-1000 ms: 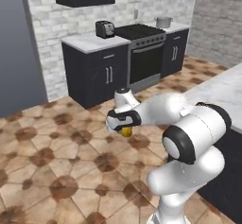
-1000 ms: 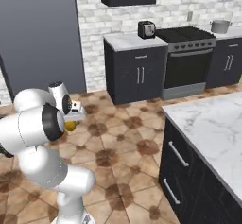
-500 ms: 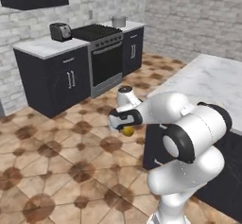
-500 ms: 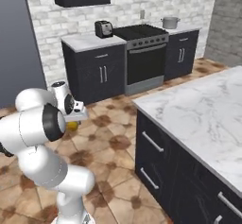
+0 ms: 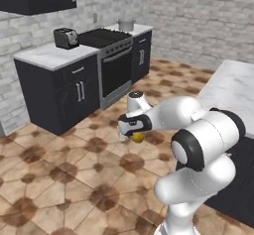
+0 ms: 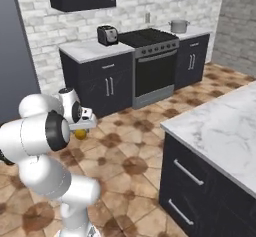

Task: Turn on the sink faucet. Then move the lemon from the counter to the sink. Turn off the sink. Move the vegetable from the sink to the pot next to the stove. Finally move the pot to the rear left burner.

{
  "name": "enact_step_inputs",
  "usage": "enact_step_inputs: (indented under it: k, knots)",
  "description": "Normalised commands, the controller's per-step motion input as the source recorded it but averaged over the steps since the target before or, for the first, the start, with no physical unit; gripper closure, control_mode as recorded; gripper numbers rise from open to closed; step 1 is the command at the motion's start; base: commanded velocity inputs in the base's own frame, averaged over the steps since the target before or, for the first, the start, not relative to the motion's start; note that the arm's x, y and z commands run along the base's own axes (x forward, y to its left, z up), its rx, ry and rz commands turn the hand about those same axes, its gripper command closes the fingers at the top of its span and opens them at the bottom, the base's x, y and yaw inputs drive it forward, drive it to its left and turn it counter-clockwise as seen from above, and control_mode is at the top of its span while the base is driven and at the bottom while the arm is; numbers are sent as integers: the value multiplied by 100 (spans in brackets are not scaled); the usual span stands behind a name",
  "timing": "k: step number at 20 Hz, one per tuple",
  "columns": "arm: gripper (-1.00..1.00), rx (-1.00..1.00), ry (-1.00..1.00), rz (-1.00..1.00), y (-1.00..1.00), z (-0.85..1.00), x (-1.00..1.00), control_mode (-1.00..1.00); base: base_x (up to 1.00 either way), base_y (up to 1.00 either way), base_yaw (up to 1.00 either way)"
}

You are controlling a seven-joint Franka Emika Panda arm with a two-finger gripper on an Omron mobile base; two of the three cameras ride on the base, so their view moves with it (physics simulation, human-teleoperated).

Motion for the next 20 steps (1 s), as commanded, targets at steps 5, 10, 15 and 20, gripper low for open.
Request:
enact_step_inputs:
  k: [5, 10, 15, 20]
  knots:
    - [100, 0, 0, 0, 0, 0, 0, 100, 68, 100, -10]
    - [100, 0, 0, 0, 0, 0, 0, 100, 74, 97, -9]
    - [100, 0, 0, 0, 0, 0, 0, 100, 72, 96, -5]
    - [100, 0, 0, 0, 0, 0, 0, 100, 50, 47, 0]
